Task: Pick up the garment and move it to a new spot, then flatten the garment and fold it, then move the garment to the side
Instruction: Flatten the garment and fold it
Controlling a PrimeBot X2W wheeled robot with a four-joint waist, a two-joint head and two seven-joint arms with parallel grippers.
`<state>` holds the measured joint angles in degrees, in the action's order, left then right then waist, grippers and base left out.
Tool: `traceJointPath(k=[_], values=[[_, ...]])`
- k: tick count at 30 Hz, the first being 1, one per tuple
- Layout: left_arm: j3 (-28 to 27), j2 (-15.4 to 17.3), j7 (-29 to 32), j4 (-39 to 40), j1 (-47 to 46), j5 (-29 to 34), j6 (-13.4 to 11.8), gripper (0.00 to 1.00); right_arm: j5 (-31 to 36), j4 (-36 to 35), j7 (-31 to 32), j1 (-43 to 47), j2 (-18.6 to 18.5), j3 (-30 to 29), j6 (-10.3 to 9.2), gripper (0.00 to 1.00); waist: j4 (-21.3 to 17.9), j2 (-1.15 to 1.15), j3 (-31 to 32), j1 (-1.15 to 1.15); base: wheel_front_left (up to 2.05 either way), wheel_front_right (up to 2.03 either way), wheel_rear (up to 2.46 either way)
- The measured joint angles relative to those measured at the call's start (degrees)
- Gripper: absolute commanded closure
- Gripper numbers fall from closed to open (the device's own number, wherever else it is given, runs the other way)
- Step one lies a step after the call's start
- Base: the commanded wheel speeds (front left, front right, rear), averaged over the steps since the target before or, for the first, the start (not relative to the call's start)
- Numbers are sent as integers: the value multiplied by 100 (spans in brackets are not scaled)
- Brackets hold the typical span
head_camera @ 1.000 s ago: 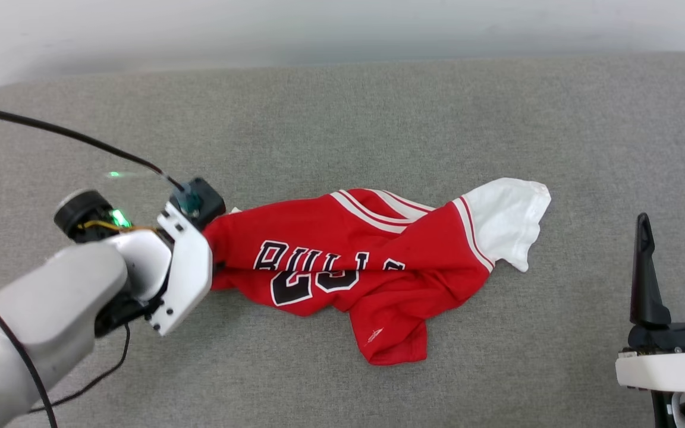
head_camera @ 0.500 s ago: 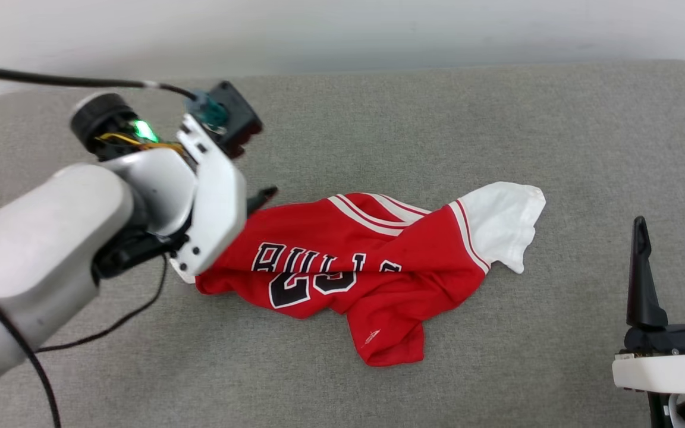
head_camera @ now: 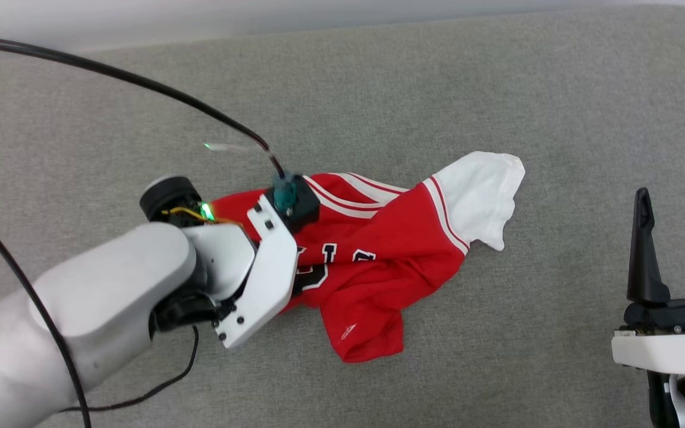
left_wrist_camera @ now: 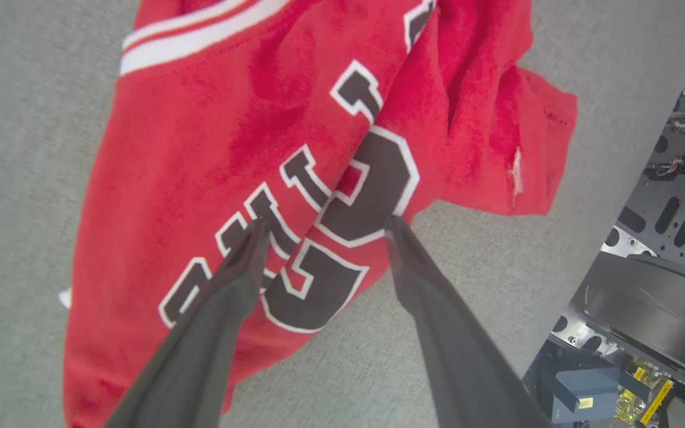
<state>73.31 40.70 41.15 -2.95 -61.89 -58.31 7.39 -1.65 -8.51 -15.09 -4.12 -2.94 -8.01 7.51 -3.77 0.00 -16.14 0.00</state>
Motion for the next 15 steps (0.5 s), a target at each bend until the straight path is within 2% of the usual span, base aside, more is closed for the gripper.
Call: traceJointPath(k=[3,11,12,13,15], values=[[5,-85,302,-38,243,193,0,0,0,-10,0,-100,0,19,0,0,-64,0,-148,0,0,0,0],[-48,-255,546,-300,556,356,0,0,27,-18,0,-304,1,144,0,0,-199,0,-466,0,0,0,0],[-62,-263,566,-318,582,370,0,75,30,-18,0,-316,1,147,0,0,-201,0,-476,0,0,0,0],[-71,-279,566,-342,603,382,-1,100,41,-18,0,-327,0,144,0,0,-198,0,-477,0,0,0,0],[-76,-299,485,-389,604,380,-2,100,64,-12,0,-327,0,127,0,0,-182,0,-457,0,0,0,0]])
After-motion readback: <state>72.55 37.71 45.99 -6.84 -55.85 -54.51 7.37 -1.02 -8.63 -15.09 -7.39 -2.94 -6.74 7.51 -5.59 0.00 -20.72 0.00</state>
